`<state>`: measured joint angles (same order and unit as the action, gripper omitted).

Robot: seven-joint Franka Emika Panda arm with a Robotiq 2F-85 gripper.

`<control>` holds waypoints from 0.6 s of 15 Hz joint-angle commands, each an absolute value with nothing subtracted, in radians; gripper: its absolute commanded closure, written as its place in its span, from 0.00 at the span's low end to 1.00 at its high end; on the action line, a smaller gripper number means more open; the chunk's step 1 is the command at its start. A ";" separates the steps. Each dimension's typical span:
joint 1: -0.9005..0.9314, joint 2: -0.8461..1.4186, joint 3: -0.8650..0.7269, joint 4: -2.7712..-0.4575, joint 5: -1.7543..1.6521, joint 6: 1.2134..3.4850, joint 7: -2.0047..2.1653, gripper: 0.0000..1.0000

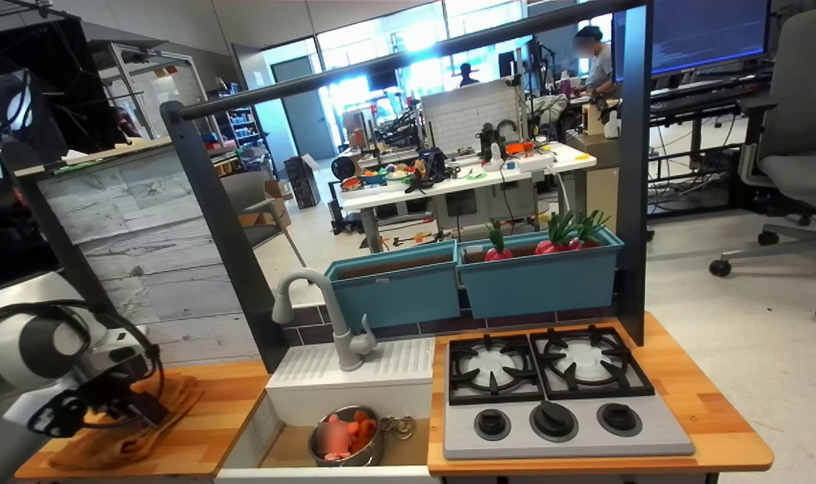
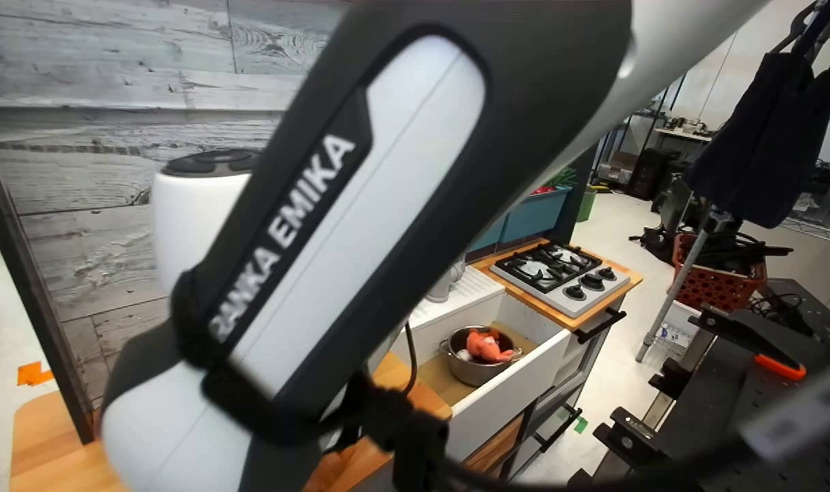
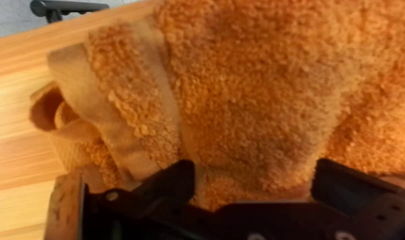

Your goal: Use the towel to wipe the left side of the countertop, remove two plush toys from the silver pot and put them on the stove, place one plush toy from the pot on the left side of the countertop

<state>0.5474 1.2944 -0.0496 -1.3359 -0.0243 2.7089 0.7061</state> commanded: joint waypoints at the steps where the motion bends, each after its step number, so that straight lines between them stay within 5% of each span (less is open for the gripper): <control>1: 0.640 1.349 -0.076 -1.286 -0.049 2.758 0.692 0.00; 9: 0.569 1.257 -0.142 -1.488 0.006 2.684 0.748 0.00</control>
<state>0.6109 1.2857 -0.1099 -1.3608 -0.0130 2.6938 0.7238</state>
